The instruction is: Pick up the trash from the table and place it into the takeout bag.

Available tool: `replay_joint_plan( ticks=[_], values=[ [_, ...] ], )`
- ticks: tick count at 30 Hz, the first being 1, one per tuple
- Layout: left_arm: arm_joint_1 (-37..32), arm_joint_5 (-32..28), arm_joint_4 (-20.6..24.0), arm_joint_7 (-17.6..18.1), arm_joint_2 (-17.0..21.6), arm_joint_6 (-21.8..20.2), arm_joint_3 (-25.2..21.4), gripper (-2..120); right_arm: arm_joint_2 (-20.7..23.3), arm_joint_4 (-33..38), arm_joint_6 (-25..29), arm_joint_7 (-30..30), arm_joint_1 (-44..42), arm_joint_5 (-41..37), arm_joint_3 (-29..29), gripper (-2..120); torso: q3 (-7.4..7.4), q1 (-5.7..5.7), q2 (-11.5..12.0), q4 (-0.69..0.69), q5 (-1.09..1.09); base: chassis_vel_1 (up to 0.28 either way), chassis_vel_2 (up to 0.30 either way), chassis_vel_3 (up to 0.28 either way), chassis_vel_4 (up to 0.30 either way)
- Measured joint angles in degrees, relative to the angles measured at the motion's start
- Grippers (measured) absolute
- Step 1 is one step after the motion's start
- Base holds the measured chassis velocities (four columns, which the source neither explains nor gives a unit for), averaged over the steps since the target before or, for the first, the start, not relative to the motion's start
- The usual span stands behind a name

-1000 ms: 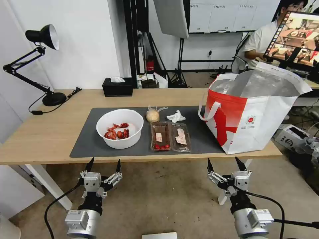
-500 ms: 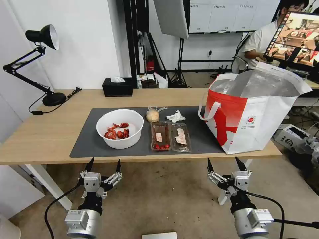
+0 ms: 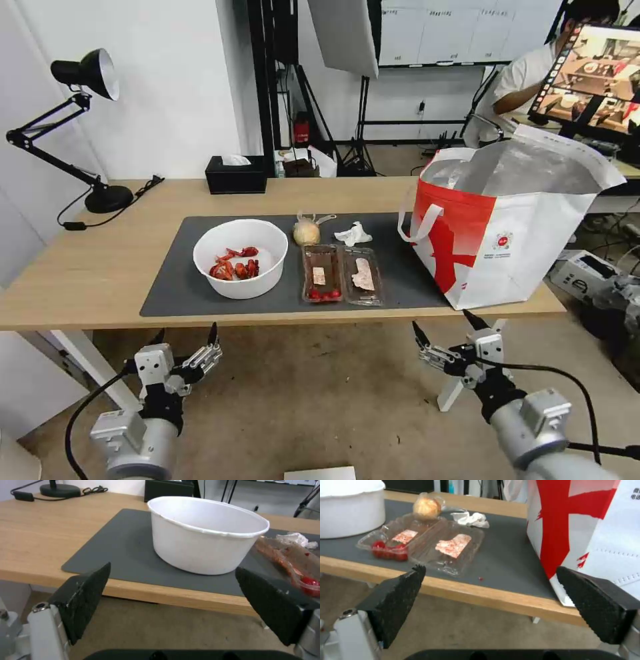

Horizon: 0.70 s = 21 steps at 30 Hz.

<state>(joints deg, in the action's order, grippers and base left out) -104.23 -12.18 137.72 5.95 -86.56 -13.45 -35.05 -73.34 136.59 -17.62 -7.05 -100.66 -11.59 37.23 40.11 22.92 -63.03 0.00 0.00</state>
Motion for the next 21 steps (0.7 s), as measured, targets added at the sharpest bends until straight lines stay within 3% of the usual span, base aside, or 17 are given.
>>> replay_joint_plan(
  ticks=[16, 21],
  values=[
    [-0.08, 0.30, -0.39, -1.09, -0.23, 1.98, 0.18, 100, -0.72, -0.49, 2.20, -0.04, 0.12, -1.48, -1.07, 100, 0.00, 0.00, 0.00, 0.00, -0.01, 0.000, 0.000, 0.000, 0.000],
    [-0.19, 0.18, -0.46, -1.37, -0.33, 2.94, 0.23, 100, -0.53, -1.13, 3.95, 2.69, 1.43, -9.02, -2.97, 100, 0.00, 0.00, 0.00, 0.00, -0.01, 0.000, 0.000, 0.000, 0.000]
  ],
)
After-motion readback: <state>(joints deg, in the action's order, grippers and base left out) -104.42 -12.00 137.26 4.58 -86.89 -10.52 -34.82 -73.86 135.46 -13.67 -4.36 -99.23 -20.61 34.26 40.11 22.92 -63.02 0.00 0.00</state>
